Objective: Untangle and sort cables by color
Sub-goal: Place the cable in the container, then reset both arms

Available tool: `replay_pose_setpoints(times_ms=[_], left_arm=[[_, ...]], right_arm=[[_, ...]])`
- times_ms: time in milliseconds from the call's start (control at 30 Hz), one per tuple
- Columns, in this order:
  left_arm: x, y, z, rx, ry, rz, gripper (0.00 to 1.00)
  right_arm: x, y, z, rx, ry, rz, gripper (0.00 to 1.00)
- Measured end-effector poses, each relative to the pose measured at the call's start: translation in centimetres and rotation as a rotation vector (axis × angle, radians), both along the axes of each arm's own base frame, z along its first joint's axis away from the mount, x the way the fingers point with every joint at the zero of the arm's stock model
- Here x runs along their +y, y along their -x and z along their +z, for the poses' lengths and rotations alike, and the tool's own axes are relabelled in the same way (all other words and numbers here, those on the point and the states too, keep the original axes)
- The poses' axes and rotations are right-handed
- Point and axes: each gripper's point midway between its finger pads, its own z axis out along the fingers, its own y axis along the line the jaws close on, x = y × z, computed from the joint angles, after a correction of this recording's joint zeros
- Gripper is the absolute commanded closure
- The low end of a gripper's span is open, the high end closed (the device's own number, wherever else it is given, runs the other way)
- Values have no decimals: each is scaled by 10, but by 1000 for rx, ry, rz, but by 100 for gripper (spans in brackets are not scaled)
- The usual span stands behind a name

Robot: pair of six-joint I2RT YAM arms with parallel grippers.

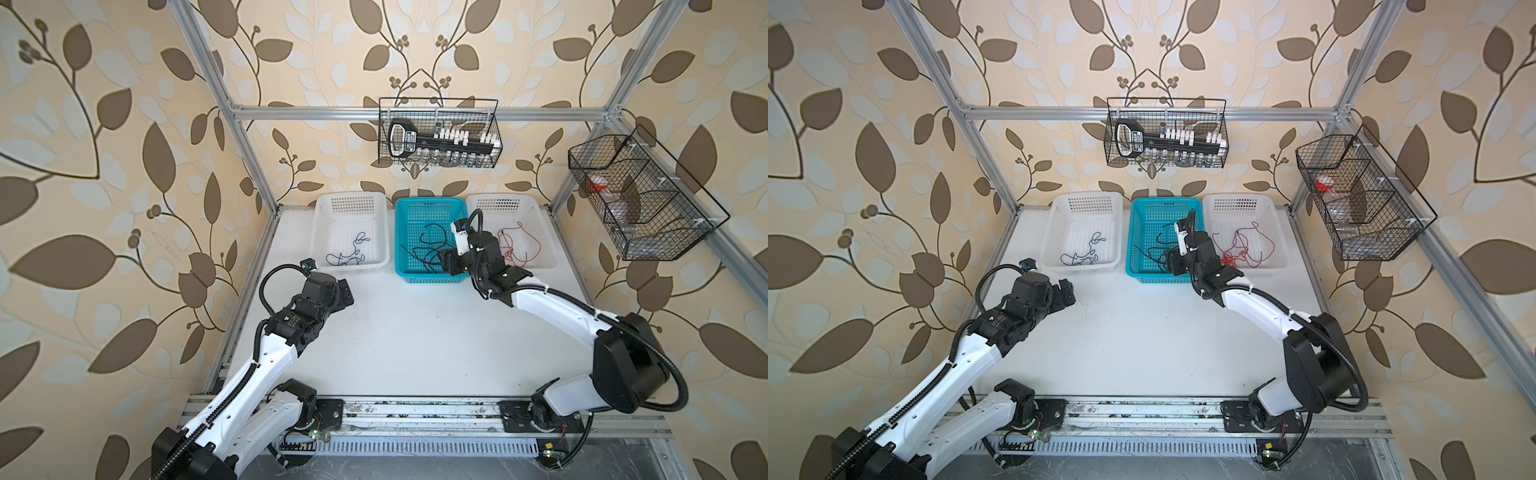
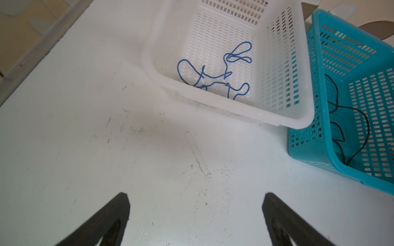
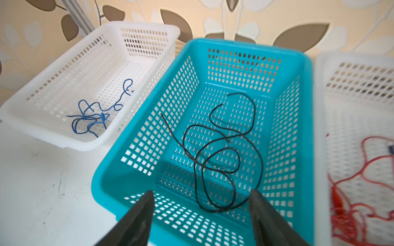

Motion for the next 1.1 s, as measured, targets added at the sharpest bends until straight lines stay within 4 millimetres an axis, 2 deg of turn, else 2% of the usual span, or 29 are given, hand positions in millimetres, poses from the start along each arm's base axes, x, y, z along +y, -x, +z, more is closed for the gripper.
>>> replay_pose_setpoints(times_ms=[133,267,367,500,600,700,800,967,1033,1100], left_arm=[[8,1,0,1,-36,31,1],[23,3,1,-6,-93,91,1],[40,4,5,-21,-163,167,1],[65,6,14,-52,-286,273,1],[72,1,12,-63,-366,286,1],[75,-3,0,-65,-426,280,1],[76,-8,-8,-89,-466,270,1],[77,-20,-13,-182,-502,246,1],[78,-25,-18,-190,-515,232,1],[77,-34,-21,-198,-525,206,1]], right_arm=[[-16,23,18,-56,-18,-12,14],[-45,49,11,-71,-12,-60,12],[-79,61,4,-74,-14,-136,11],[-137,73,2,-99,-40,-291,10],[-182,81,-4,-135,-56,-427,8],[-217,88,-25,-148,-62,-541,0],[-230,94,-56,-132,-47,-596,0],[-240,98,-96,-144,-17,-643,0],[-241,98,-106,-145,-5,-646,0],[-242,93,-105,-167,5,-640,0]])
